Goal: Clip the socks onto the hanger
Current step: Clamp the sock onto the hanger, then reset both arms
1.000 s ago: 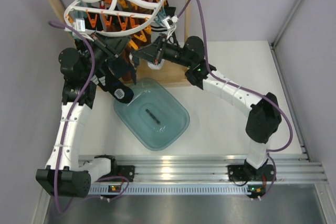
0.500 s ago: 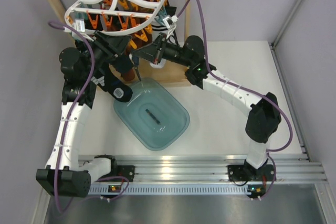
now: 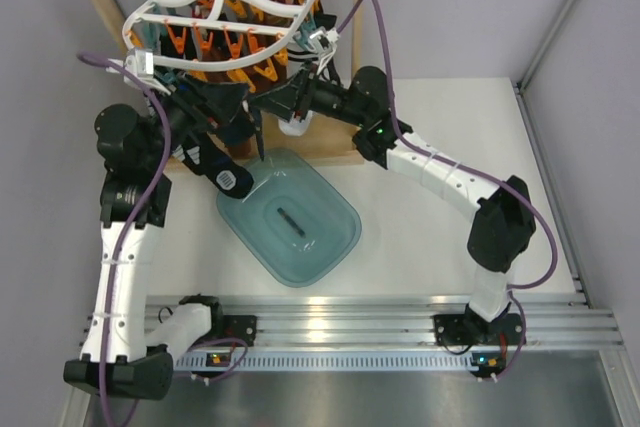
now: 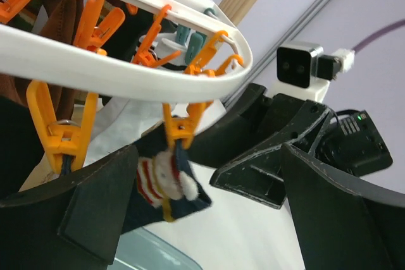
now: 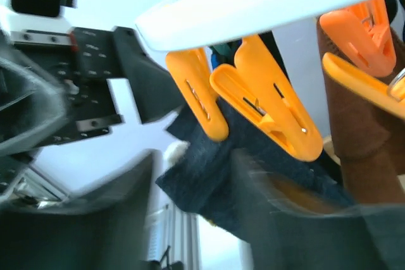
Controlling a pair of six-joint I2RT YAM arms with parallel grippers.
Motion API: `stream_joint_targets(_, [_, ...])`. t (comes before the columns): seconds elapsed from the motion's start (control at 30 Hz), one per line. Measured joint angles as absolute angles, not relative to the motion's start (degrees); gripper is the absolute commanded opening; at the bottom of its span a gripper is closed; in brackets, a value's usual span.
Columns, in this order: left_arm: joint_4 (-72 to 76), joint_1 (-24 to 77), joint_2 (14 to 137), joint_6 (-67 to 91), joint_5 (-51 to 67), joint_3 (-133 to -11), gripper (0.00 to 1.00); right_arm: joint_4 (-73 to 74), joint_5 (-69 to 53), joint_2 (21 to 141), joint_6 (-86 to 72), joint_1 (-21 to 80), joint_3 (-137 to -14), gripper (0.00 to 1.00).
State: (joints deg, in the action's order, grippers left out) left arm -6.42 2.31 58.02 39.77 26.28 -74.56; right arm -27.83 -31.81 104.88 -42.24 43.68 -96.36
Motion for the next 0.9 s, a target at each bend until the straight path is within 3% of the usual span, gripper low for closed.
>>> stream_joint_targets(0.07, [-9.63, 2.31, 56.05, 37.3, 26.52, -74.91, 0.98, -27.88, -31.77, 104.6, -41.01, 43.4, -95.59, 0.77])
stream_joint_targets(0.1, [-11.49, 2.31, 54.89, 35.66, 26.63, -75.02, 0.98, -27.59, -31.81, 103.9, -40.38, 43.24, -94.3, 0.95])
stream_joint_targets(0.13, [-13.37, 2.31, 54.0, 33.93, 26.74, -75.05, 0.98, -27.27, -31.73, 103.13, -39.88, 43.03, -92.95, 0.98])
stream_joint_targets(0.53, [-45.91, 2.31, 49.71, 8.56, 20.95, -75.0, 0.98, -9.26, -31.14, 82.72, -20.27, 36.91, -73.08, 1.0])
stream_joint_targets(0.7, [-54.0, 2.31, 52.69, 1.61, 16.67, -73.19, 0.98, 1.91, -28.38, 72.79, -8.6, 35.44, -66.81, 1.0])
stream_joint_targets(0.9, [-54.94, 2.28, 54.68, -1.96, 9.08, -69.17, 0.98, 10.13, -25.3, 64.03, -1.63, 26.46, -55.33, 1.0])
